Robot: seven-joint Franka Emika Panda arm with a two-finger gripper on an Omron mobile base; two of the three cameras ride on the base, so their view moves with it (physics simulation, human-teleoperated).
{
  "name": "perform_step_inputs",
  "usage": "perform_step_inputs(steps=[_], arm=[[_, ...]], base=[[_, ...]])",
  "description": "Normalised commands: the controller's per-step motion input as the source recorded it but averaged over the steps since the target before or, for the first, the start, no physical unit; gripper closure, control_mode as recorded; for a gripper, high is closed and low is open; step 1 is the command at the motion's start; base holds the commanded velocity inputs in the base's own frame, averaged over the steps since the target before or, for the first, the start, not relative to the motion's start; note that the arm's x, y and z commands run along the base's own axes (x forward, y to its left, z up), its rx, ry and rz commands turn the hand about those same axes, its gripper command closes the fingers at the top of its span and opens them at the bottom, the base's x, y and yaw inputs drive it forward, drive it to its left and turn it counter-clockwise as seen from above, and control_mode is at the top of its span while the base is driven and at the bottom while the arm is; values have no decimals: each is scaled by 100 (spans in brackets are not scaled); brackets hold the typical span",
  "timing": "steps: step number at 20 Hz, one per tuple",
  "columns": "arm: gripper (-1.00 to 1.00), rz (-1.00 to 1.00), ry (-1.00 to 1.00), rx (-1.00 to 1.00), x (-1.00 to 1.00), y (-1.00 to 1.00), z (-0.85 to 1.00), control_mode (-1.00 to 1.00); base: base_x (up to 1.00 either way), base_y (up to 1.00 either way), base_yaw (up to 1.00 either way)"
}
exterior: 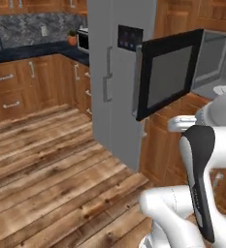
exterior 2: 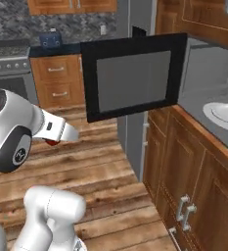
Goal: Pick the bell pepper from the microwave and place it on plate located on the counter.
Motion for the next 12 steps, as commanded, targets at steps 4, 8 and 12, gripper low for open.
perform_step_inputs(steps=[4, 8, 12], arm=[[100, 0, 0, 0, 0, 0, 0, 100], [100, 0, 0, 0, 0, 0, 0, 100], [100, 0, 0, 0, 0, 0, 0, 100]], base=[[-43, -14, 100], [-8, -1, 86], [52, 0, 49]])
